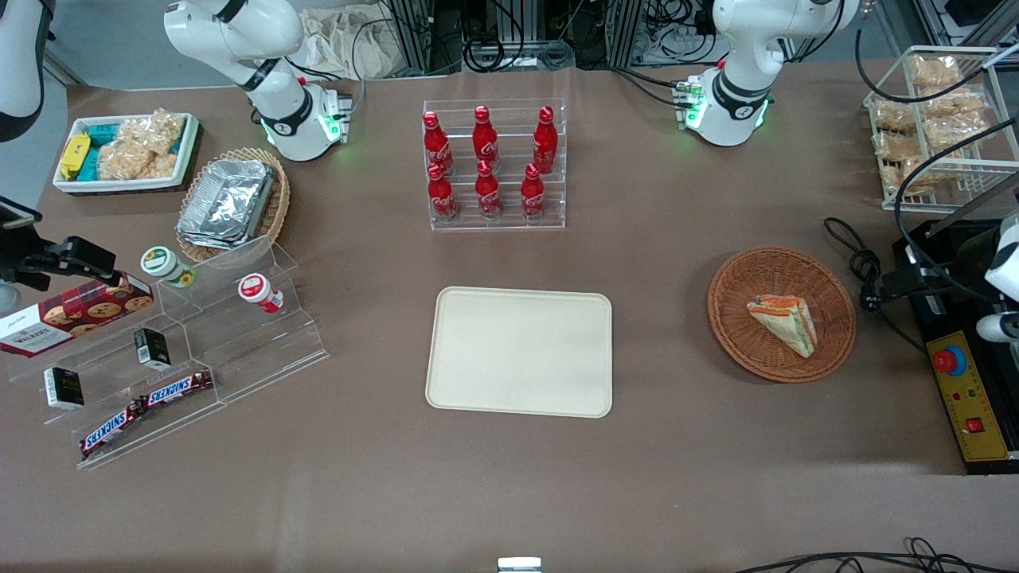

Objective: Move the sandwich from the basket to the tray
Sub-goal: 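Move the left gripper over the wicker basket holding the sandwich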

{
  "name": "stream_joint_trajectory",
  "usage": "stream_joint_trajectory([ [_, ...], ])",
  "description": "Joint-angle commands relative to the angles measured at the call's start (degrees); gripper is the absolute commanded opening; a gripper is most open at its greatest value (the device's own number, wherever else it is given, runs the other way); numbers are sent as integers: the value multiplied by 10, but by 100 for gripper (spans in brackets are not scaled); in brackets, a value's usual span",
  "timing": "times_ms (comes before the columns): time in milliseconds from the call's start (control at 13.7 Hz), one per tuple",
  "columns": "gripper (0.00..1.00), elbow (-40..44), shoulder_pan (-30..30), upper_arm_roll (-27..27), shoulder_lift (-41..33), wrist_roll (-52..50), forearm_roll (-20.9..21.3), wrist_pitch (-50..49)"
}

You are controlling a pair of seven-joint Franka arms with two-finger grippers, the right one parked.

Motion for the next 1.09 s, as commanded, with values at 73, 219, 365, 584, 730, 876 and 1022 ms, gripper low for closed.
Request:
stream_joint_trajectory([
  [73,99,30,-2,-4,18,-9,-3,-19],
  [219,99,30,-2,-5,26,-53,-6,-22],
  [365,99,24,-7,-9,30,-157,-12,-40],
  [584,99,-7,-30,-9,36,-291,-3,-34],
  [730,98,-59,-30,-9,33,-352,-1,16],
  [876,98,-125,-32,-8,25,-411,0,81],
  [1022,98,-184,-40,-9,22,-471,24,136],
])
